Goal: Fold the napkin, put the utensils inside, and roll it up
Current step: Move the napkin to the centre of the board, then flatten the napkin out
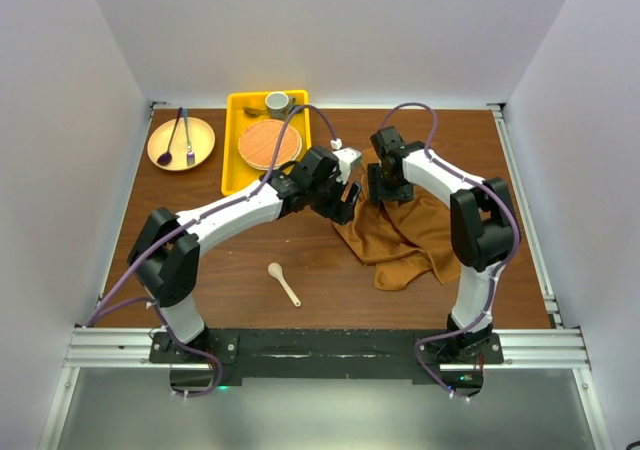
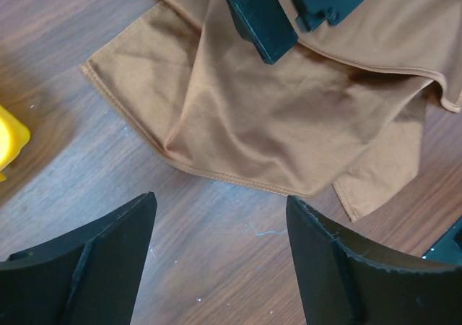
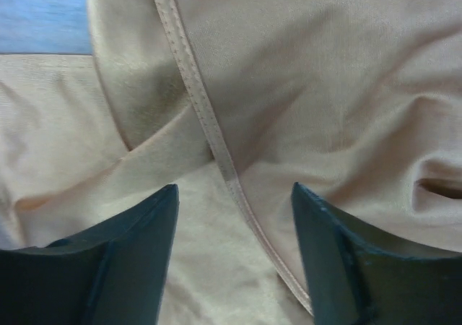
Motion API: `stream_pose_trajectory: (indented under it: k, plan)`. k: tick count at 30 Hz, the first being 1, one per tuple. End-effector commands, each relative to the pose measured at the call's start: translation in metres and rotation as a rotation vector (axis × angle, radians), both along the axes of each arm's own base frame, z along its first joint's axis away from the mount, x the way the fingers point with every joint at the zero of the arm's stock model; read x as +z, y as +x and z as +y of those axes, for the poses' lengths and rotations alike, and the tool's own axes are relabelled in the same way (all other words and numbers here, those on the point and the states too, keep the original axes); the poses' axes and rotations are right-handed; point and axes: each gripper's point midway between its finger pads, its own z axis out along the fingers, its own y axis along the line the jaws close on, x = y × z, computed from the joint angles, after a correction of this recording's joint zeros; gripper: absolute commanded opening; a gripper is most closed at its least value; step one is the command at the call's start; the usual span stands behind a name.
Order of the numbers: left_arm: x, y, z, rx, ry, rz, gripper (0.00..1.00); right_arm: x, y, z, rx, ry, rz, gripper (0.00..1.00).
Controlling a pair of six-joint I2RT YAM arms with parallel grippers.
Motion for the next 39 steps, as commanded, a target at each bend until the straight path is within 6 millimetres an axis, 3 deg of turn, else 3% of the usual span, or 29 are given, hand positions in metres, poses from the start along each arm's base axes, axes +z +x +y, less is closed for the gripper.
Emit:
stream_pose_trajectory:
  k: [1, 3, 8, 9, 11, 12, 18, 20, 21, 22, 25, 28, 32, 38, 39]
  plan:
    - [-0.008, 0.004, -0.014, -0.05, -0.045, 0.015, 0.79, 0.004, 0.006, -0.015, 0.025, -0.099, -0.036, 0.62]
    - [-0.017, 0.006, -0.013, -0.038, -0.031, 0.025, 0.79, -0.008, 0.008, -0.017, 0.027, -0.124, -0.015, 0.56]
    - [-0.03, 0.006, -0.009, -0.004, -0.007, 0.048, 0.78, -0.01, 0.02, -0.029, 0.01, -0.214, -0.026, 0.4]
    - [-0.031, 0.007, -0.009, 0.002, -0.007, 0.046, 0.78, -0.008, 0.022, -0.033, -0.002, -0.239, -0.034, 0.22]
    - [-0.03, 0.008, -0.007, 0.017, -0.001, 0.042, 0.78, 0.0, 0.027, -0.046, -0.045, -0.29, -0.06, 0.07]
    - [-0.03, 0.008, -0.006, 0.02, -0.001, 0.04, 0.78, 0.011, 0.034, -0.057, -0.09, -0.315, -0.089, 0.0]
    - [-0.028, 0.007, -0.005, 0.031, -0.005, 0.042, 0.77, 0.087, 0.051, -0.17, -0.47, -0.527, -0.295, 0.0]
    - [-0.03, 0.005, -0.003, 0.026, -0.002, 0.044, 0.77, 0.095, 0.065, -0.174, -0.425, -0.467, -0.332, 0.0]
    - [-0.03, 0.005, -0.004, 0.019, -0.007, 0.039, 0.77, 0.089, 0.072, -0.157, -0.359, -0.366, -0.328, 0.0]
    - [-0.031, 0.004, -0.004, 0.009, -0.007, 0.038, 0.78, 0.094, 0.074, -0.153, -0.34, -0.348, -0.344, 0.0]
    - [-0.031, 0.01, -0.013, 0.013, -0.041, 0.027, 0.83, 0.08, 0.07, -0.124, -0.265, -0.187, -0.299, 0.0]
    - [-0.02, 0.019, -0.031, 0.009, -0.13, 0.03, 0.87, 0.068, 0.057, -0.092, -0.181, -0.014, -0.239, 0.0]
    - [-0.009, 0.031, -0.055, -0.014, -0.214, 0.021, 0.88, 0.067, 0.046, -0.06, -0.109, 0.151, -0.187, 0.0]
    - [-0.019, 0.053, -0.082, -0.006, -0.269, 0.014, 0.89, 0.078, 0.045, -0.029, -0.055, 0.318, -0.167, 0.0]
    - [-0.033, 0.056, -0.085, -0.001, -0.258, 0.028, 0.9, 0.077, 0.045, -0.024, -0.051, 0.343, -0.156, 0.0]
